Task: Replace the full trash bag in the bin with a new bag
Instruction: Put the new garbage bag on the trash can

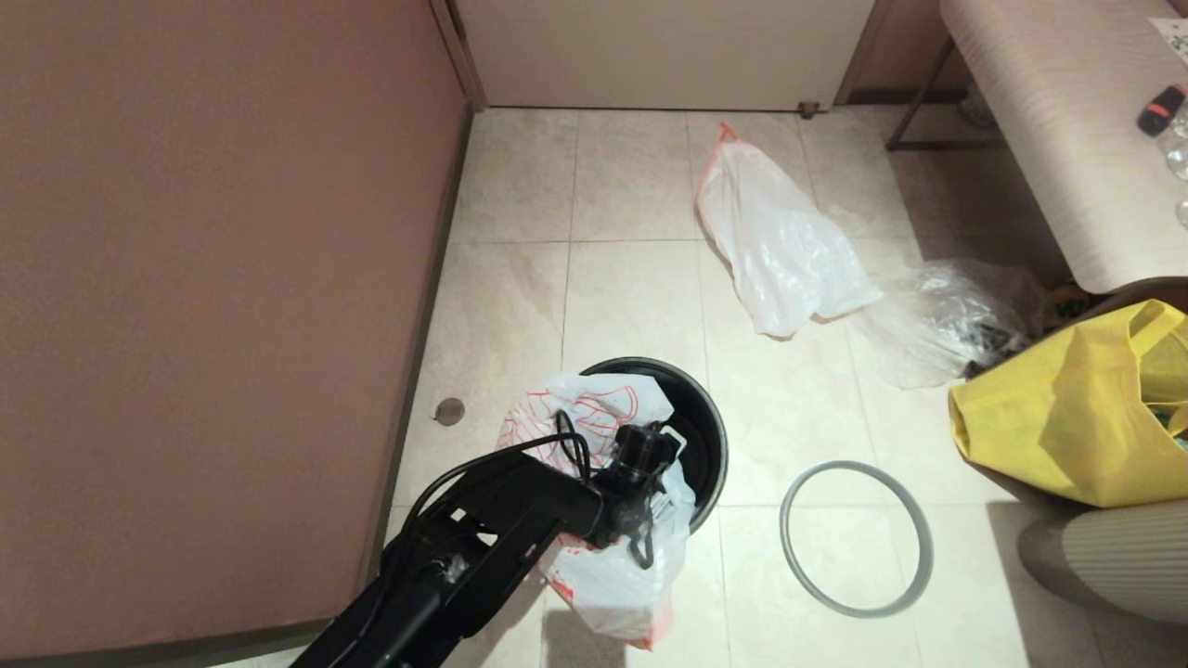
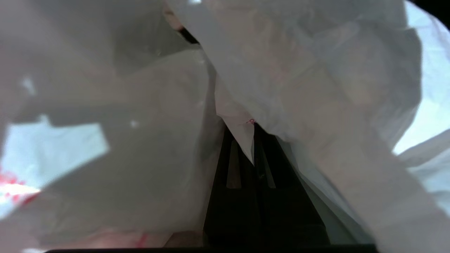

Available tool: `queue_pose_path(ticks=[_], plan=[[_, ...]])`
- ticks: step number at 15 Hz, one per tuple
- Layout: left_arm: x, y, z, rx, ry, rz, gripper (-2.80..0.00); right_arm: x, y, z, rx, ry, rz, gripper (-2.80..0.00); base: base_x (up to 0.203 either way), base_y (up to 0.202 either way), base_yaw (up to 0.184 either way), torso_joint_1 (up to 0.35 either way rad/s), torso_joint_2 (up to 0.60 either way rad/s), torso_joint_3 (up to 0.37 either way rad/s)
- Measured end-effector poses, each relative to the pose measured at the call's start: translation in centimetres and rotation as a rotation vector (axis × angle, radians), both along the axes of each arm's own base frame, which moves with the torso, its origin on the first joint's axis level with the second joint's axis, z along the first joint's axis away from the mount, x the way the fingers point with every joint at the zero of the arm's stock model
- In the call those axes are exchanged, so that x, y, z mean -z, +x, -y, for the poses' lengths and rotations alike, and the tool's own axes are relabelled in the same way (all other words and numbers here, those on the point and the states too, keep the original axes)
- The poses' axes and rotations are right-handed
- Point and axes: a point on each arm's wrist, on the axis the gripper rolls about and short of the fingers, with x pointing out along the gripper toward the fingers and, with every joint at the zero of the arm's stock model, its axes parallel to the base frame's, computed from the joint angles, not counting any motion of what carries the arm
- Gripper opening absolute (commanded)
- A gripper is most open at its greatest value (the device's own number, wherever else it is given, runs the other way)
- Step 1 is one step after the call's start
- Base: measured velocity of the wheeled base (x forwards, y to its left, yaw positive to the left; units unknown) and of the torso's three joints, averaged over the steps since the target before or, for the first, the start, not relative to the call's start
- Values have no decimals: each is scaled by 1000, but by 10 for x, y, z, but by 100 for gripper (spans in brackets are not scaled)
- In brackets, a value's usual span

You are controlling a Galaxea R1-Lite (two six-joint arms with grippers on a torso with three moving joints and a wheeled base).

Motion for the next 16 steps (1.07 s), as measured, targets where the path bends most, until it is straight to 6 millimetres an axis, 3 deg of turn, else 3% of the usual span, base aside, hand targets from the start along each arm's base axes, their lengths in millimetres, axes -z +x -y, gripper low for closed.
queue_pose_path(ticks=[7, 8, 11, 16], plan=[[29, -4, -3, 51, 121, -11, -280, 0, 0, 0, 0, 0, 0, -280, 0, 0, 0, 0, 0, 0], [28, -3, -2, 50, 112, 5, -8, 0, 0, 0, 0, 0, 0, -280, 0, 0, 0, 0, 0, 0], [12, -3, 5, 44, 83, 58, 0, 0, 0, 0, 0, 0, 0, -280, 0, 0, 0, 0, 0, 0], [-37, -18, 35, 40, 1, 135, 0, 0, 0, 0, 0, 0, 0, -280, 0, 0, 0, 0, 0, 0]])
